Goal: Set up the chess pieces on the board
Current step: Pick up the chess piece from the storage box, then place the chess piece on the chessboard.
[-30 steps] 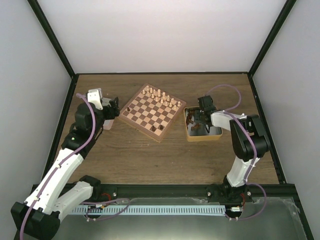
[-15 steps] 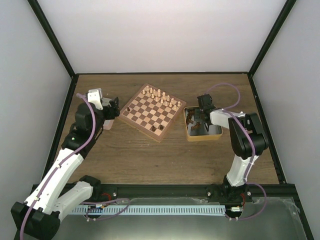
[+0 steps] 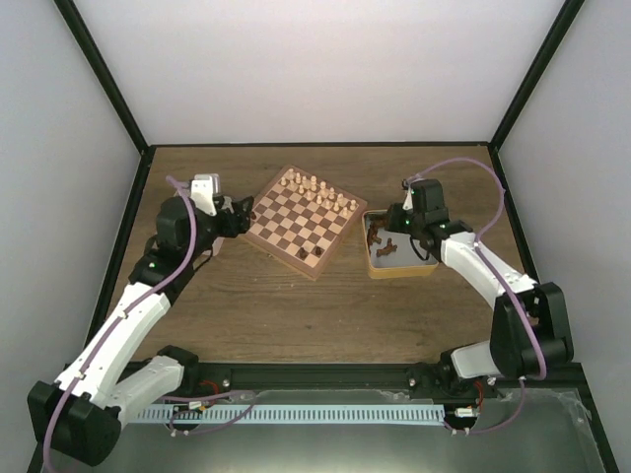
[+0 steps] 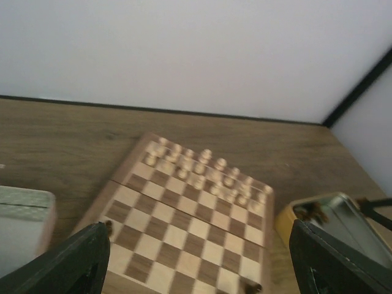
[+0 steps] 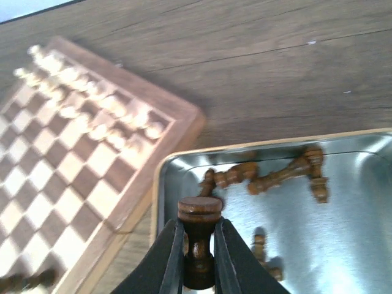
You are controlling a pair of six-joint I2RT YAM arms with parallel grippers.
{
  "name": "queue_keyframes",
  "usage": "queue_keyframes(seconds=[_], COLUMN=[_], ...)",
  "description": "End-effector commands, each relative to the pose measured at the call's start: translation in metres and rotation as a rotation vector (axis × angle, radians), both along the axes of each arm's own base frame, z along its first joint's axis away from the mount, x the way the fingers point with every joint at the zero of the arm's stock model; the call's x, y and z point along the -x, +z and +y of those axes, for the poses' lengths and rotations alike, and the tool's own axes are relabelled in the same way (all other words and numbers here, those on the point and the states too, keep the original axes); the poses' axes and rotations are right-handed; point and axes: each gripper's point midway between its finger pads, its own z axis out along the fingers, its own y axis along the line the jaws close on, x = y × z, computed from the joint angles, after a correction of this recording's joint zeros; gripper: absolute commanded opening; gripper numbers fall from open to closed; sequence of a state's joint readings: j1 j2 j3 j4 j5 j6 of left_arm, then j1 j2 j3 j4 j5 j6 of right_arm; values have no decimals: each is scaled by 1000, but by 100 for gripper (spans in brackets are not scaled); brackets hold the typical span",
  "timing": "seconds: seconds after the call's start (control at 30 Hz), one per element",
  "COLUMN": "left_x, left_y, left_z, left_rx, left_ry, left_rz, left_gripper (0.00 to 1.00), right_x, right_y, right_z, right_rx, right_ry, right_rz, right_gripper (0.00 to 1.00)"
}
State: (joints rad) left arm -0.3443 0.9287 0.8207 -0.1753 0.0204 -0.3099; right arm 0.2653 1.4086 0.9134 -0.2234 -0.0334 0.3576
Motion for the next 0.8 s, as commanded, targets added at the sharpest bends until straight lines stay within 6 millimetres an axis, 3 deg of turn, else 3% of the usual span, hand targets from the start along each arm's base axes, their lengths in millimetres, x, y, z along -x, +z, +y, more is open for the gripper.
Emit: queue_keyframes(seconds=[0.0, 0.1, 0.2, 0.33, 0.53, 0.77], left_x=[9, 22, 36, 49, 66, 79], left_y=[8, 12, 14, 14, 16, 1], left_z=[-42, -72, -95, -110, -120, -131], left_rx=[90, 207, 340, 430, 453, 508], left_ry=[-238, -415, -557, -657, -745, -785], left_rz=[19, 73, 136, 176, 192, 307], left_gripper=[82, 82, 82, 82, 81, 75], right_x=[24, 56, 84, 118, 147, 156], right_y=[22, 58, 89, 117, 132, 142], right_z=[41, 86, 115, 151, 189, 213], right_rx=[-145, -313, -406, -450, -434, -424], right_ry=[255, 550, 752, 954, 1128, 1205], right_rz=[-38, -113, -195, -262, -287, -301], right_gripper=[4, 6, 7, 7, 7, 8])
